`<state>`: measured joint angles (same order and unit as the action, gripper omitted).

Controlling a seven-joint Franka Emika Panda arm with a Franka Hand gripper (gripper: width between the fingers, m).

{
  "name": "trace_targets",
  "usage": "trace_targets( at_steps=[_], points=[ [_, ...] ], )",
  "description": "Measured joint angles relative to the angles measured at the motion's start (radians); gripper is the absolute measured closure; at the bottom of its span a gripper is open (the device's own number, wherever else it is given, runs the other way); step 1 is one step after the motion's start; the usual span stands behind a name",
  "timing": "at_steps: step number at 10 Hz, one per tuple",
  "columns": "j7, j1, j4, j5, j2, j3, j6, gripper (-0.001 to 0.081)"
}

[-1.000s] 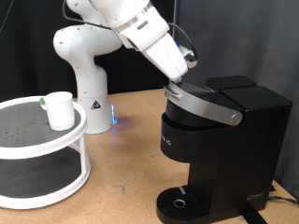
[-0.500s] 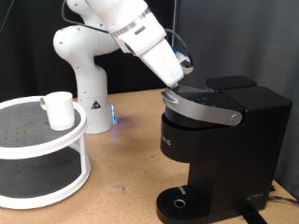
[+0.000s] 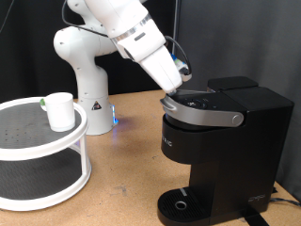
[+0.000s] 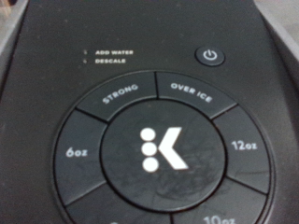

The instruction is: Make a cup of coffee with the keurig machine

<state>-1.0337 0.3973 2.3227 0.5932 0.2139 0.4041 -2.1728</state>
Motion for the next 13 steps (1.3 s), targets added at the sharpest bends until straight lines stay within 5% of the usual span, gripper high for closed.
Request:
trace_targets(
  at_steps=[8, 13],
  points=[
    [-0.008, 0.000, 0.044, -0.010, -0.003, 0.000, -0.032, 0.0806],
    [-0.090, 0.000, 0.028, 0.179, 0.049, 0.032, -0.023, 0.0806]
  ],
)
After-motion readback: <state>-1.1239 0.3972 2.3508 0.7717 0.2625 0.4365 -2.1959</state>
